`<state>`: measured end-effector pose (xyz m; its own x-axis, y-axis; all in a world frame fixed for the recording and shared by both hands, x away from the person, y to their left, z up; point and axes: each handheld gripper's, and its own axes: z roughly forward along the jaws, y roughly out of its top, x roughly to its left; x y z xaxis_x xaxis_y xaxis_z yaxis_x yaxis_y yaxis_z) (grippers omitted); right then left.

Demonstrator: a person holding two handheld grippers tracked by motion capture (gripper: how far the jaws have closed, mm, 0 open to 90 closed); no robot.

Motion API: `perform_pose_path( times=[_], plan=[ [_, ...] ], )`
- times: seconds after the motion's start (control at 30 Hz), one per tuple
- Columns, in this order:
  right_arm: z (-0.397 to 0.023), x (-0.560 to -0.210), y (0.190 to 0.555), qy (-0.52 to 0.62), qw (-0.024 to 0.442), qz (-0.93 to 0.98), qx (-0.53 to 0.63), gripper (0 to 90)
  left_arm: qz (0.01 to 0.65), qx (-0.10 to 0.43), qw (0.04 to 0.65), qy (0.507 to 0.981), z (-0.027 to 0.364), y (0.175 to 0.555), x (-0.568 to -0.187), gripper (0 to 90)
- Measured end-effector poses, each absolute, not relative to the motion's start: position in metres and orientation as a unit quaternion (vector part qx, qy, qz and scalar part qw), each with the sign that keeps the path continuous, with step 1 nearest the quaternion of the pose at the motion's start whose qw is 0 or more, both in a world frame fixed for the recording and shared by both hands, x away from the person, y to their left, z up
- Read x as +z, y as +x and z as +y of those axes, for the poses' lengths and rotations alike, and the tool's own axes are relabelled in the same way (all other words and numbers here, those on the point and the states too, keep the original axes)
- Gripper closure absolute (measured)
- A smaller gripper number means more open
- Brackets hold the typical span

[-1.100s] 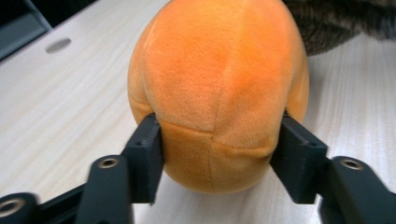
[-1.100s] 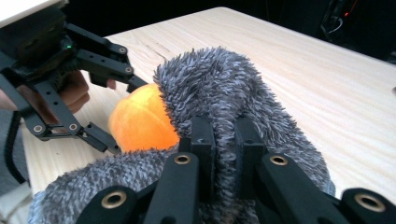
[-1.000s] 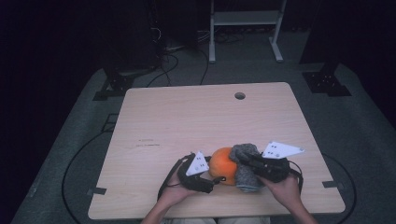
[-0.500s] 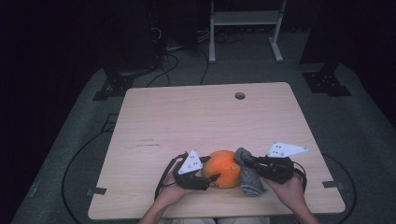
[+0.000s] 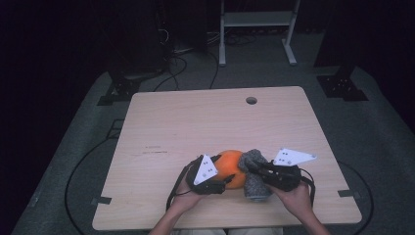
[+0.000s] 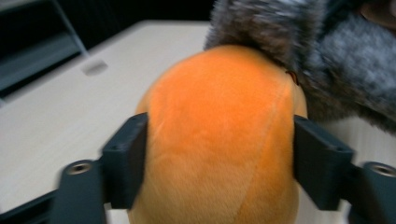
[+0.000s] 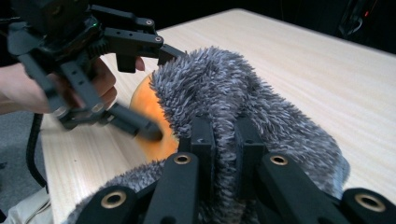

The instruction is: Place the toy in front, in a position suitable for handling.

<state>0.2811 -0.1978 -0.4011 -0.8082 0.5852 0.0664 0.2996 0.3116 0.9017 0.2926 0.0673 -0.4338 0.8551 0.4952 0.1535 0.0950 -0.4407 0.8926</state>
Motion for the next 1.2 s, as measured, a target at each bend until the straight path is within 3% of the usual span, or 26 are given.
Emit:
perform_pose_path(
  times=[0.07,0.17,0.33,0.5,0.87,0.93,1.03,1.1,1.13,1.2],
  plan=[
    [-0.194,-0.413,0.288,0.279,0.124,0.801,0.515,80.9,0.211,0.148,0.524,0.812,0.078,0.300,-0.436,18.2],
    [-0.202,-0.416,0.295,0.296,0.106,0.792,0.523,80.9,0.220,0.137,0.522,0.813,0.084,0.302,-0.437,23.1],
    [-0.217,-0.424,0.297,0.324,0.090,0.787,0.517,80.9,0.196,0.151,0.515,0.821,0.081,0.296,-0.437,25.2],
    [-0.208,-0.409,0.287,0.299,0.108,0.787,0.528,80.8,0.168,0.172,0.498,0.833,0.077,0.288,-0.438,29.0],
    [-0.213,-0.413,0.287,0.307,0.098,0.786,0.528,80.8,0.157,0.161,0.501,0.836,0.079,0.286,-0.439,26.9],
    [-0.202,-0.408,0.283,0.278,0.114,0.798,0.521,80.8,0.159,0.144,0.505,0.836,0.082,0.289,-0.438,25.0],
    [-0.201,-0.416,0.284,0.275,0.099,0.803,0.519,80.8,0.202,0.100,0.545,0.807,0.094,0.296,-0.434,16.1],
    [-0.203,-0.417,0.284,0.276,0.097,0.803,0.519,80.8,0.230,0.086,0.545,0.801,0.098,0.302,-0.433,15.1],
    [-0.206,-0.419,0.284,0.279,0.097,0.803,0.518,80.8,0.235,0.080,0.535,0.807,0.097,0.304,-0.435,19.9],
    [-0.207,-0.419,0.285,0.281,0.096,0.804,0.515,80.8,0.234,0.068,0.533,0.810,0.094,0.304,-0.439,20.5]
  ],
)
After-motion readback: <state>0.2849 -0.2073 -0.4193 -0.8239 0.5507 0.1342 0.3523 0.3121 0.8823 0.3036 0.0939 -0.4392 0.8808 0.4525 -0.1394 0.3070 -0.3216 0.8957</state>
